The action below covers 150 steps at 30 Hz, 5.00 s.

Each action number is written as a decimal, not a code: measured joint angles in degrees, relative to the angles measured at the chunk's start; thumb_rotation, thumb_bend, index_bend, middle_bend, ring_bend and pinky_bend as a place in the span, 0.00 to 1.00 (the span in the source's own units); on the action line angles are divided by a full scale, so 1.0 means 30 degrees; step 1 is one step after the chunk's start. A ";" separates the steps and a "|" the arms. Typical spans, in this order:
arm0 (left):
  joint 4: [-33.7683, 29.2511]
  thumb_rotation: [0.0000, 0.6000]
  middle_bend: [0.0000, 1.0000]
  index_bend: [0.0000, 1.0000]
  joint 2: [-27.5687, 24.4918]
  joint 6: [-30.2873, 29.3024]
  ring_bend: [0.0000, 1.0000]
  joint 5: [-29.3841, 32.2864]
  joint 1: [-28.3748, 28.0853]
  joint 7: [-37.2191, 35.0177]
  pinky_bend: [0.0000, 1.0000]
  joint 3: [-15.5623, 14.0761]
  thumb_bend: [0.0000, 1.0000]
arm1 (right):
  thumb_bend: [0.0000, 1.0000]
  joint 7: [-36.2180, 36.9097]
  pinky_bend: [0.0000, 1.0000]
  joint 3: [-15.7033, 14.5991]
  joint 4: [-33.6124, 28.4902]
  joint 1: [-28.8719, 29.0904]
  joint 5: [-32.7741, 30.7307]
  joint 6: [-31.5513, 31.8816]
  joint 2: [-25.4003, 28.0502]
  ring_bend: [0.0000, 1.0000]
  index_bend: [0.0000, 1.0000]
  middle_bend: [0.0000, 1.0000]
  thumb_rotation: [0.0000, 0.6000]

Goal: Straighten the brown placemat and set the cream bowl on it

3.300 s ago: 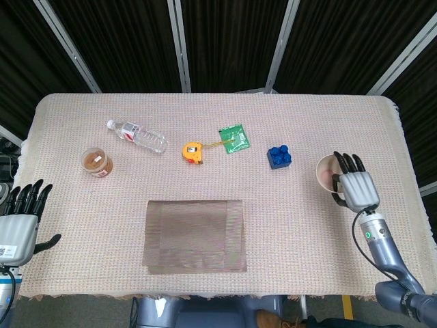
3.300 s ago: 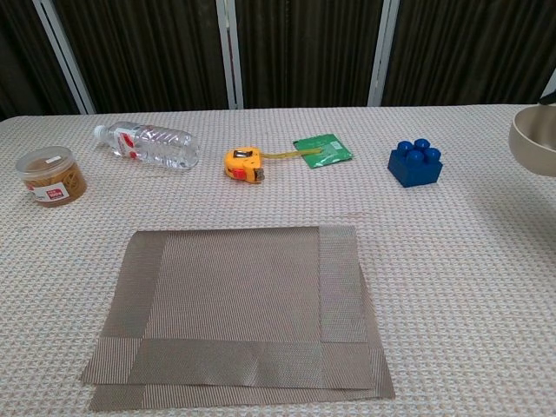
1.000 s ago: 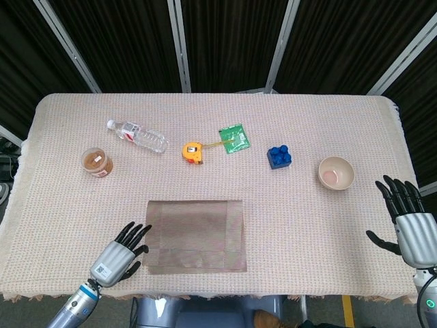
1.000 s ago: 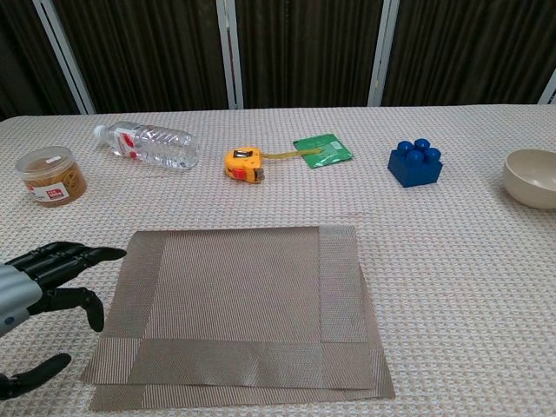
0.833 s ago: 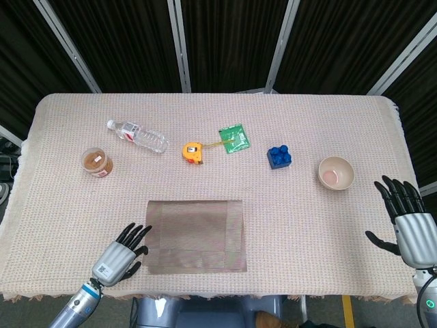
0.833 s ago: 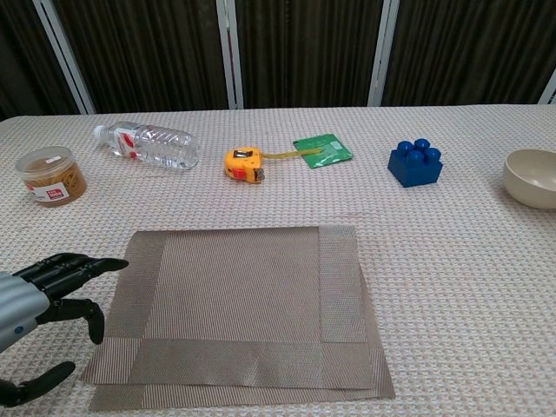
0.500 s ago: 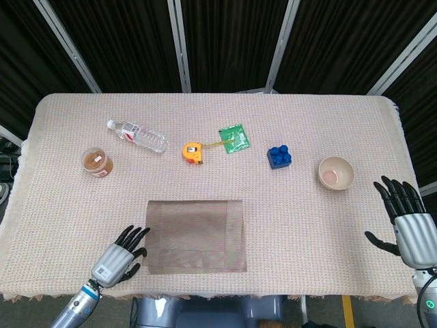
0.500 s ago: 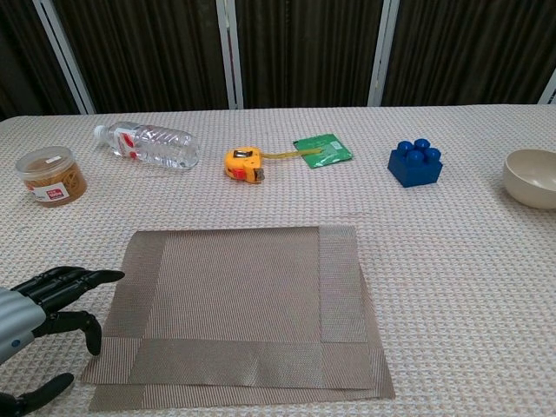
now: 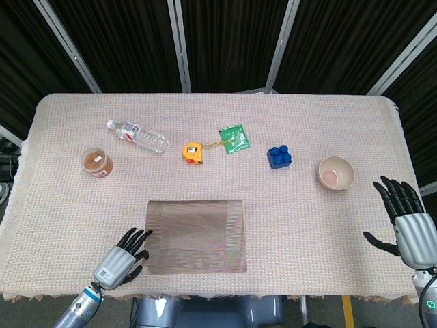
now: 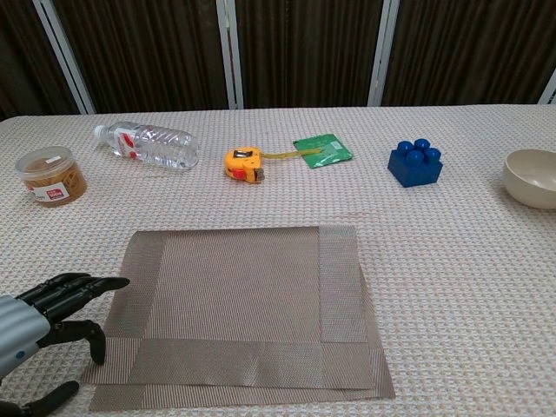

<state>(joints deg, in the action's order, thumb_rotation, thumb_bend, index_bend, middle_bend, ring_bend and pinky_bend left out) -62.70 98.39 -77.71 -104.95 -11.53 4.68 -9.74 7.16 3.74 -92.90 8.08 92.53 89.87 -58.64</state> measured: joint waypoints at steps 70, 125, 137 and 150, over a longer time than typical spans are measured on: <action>-0.6390 1.00 0.00 0.69 -0.3257 0.8387 0.00 1.2627 -0.7767 -0.0357 0.00 1.0496 0.63 | 0.04 -0.0343 0.00 0.0711 0.1162 0.0141 -0.0778 -0.0495 -0.0709 0.00 0.00 0.00 1.00; -1.6702 1.00 0.00 0.00 -1.2599 -0.2388 0.00 1.0049 -0.0165 0.6595 0.00 0.5355 0.39 | 0.04 -0.5288 0.00 -0.2097 -0.0759 0.6579 0.4181 -1.2389 -0.2972 0.00 0.05 0.00 1.00; -1.6900 1.00 0.00 0.00 -1.3205 -0.1407 0.00 1.0506 -0.0364 0.8278 0.00 0.4798 0.22 | 0.04 -0.8568 0.00 -0.0527 -0.0319 0.8836 0.0856 -1.6079 -0.7147 0.00 0.05 0.00 1.00; -1.7175 1.00 0.00 0.00 -1.3184 -0.1570 0.00 1.0742 -0.0285 0.8197 0.00 0.4862 0.22 | 0.04 -1.0914 0.00 -0.0131 -0.0188 0.9896 -0.0794 -1.6661 -0.9298 0.00 0.06 0.00 1.00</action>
<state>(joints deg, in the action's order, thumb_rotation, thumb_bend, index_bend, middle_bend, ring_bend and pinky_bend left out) -114.22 58.84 -82.42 -72.72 -12.38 29.27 4.85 -25.58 3.35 -93.46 37.77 90.15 39.89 -86.54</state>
